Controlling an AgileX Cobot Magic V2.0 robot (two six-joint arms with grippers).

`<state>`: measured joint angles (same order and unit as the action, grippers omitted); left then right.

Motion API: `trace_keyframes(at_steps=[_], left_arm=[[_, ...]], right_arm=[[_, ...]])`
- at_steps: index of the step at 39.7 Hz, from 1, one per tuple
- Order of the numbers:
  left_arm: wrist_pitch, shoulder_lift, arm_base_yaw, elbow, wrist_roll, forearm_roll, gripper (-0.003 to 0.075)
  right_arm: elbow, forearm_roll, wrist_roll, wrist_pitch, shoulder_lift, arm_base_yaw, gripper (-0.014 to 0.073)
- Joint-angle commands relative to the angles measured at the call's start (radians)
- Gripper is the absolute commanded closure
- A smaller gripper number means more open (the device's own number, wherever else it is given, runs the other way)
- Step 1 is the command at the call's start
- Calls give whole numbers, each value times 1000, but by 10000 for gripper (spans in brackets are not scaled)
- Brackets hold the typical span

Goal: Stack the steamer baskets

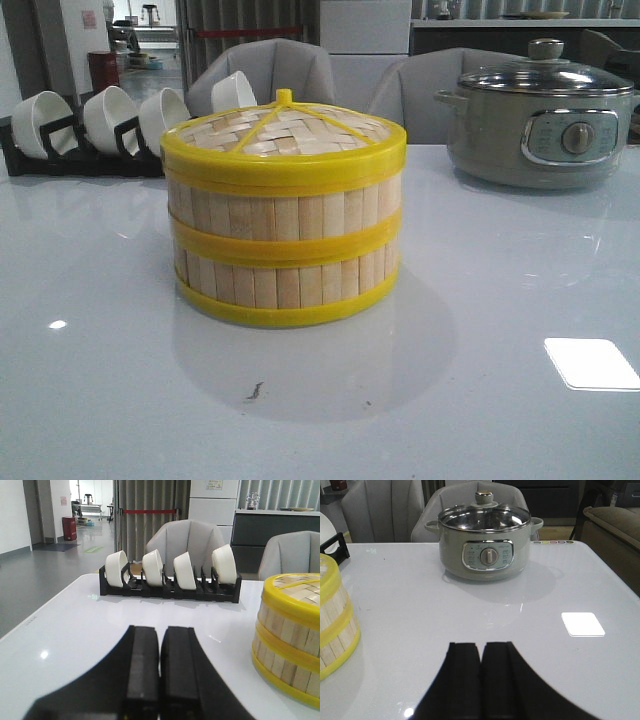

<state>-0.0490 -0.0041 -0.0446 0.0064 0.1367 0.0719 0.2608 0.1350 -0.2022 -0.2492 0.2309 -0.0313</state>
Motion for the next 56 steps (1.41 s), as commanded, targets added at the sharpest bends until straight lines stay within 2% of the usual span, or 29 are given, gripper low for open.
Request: trace_keyframes(at_steps=[1, 14, 24, 27, 35, 48, 52, 56], left_arm=[[77, -15, 0, 1, 13, 0, 636], [77, -15, 0, 1, 13, 0, 636], [77, -15, 0, 1, 13, 0, 636], [77, -14, 0, 1, 13, 0, 636], [77, -14, 0, 1, 13, 0, 636], [77, -14, 0, 1, 13, 0, 636], [77, -14, 0, 1, 13, 0, 636], [77, -14, 0, 1, 13, 0, 636]], right_arm=[[29, 16, 3, 84, 6, -7, 524], [-11, 57, 11, 85, -58, -8, 524], [-227, -11, -4, 155, -258, -8, 524], [-278, -42, -4, 213, -261, -8, 524], [-275, -52, -4, 182, -262, -8, 524], [-276, -52, -2, 222, -262, -8, 524], [-276, -92, 49, 236, -262, -8, 524], [-276, -191, 171, 237, -262, -8, 524]])
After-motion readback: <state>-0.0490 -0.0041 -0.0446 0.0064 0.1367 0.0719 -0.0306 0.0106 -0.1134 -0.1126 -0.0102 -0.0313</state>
